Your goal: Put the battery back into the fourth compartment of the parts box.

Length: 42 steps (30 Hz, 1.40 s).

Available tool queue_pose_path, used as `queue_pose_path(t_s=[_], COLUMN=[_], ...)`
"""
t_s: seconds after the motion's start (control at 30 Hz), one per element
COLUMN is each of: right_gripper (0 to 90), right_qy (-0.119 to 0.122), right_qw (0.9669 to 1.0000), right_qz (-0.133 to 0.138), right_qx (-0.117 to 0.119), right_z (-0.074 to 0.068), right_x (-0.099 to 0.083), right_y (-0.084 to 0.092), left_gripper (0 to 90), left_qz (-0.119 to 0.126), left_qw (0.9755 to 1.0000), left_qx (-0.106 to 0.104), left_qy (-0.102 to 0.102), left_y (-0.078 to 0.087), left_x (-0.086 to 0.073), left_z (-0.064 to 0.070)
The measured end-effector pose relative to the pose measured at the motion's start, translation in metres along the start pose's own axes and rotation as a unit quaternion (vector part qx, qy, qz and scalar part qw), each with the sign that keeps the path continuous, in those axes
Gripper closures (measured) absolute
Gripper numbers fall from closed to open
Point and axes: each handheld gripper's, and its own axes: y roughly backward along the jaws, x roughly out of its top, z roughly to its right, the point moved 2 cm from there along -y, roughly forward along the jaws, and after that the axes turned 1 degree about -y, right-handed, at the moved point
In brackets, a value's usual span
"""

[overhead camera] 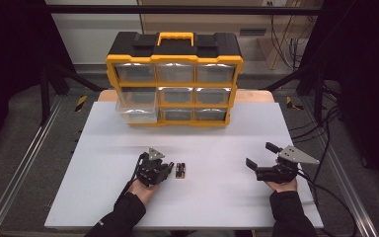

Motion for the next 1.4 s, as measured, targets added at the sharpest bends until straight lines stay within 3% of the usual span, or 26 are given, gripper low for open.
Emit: queue_pose_path(t_s=[0.47,0.67,0.87,1.1,1.4], right_gripper=[0.2,0.2,0.2,0.2,0.2], right_qy=[-0.001,-0.001,-0.004,-0.003,-0.002], right_qw=[1.0,1.0,1.0,1.0,0.9999], right_qz=[-0.003,-0.006,-0.008,-0.009,-0.013], right_qx=[0.002,0.001,0.003,0.003,0.003], right_z=[-0.001,0.0,-0.001,0.0,0.0], right_x=[-0.001,-0.001,-0.001,-0.001,-0.002], right_y=[-0.001,-0.001,-0.001,-0.001,-0.002], left_gripper=[76.1,76.1,76.1,76.1,76.1], left_qz=[0.045,0.074,0.087,0.104,0.127], left_qw=[0.9989,0.9969,0.9956,0.9936,0.991], left_qx=[-0.015,-0.026,-0.033,-0.033,-0.033], left_qy=[-0.005,-0.006,-0.015,-0.027,-0.025], left_y=[0.032,0.054,0.067,0.088,0.11], left_x=[0.01,0.016,0.021,0.029,0.038], left_z=[-0.012,-0.022,-0.026,-0.032,-0.041])
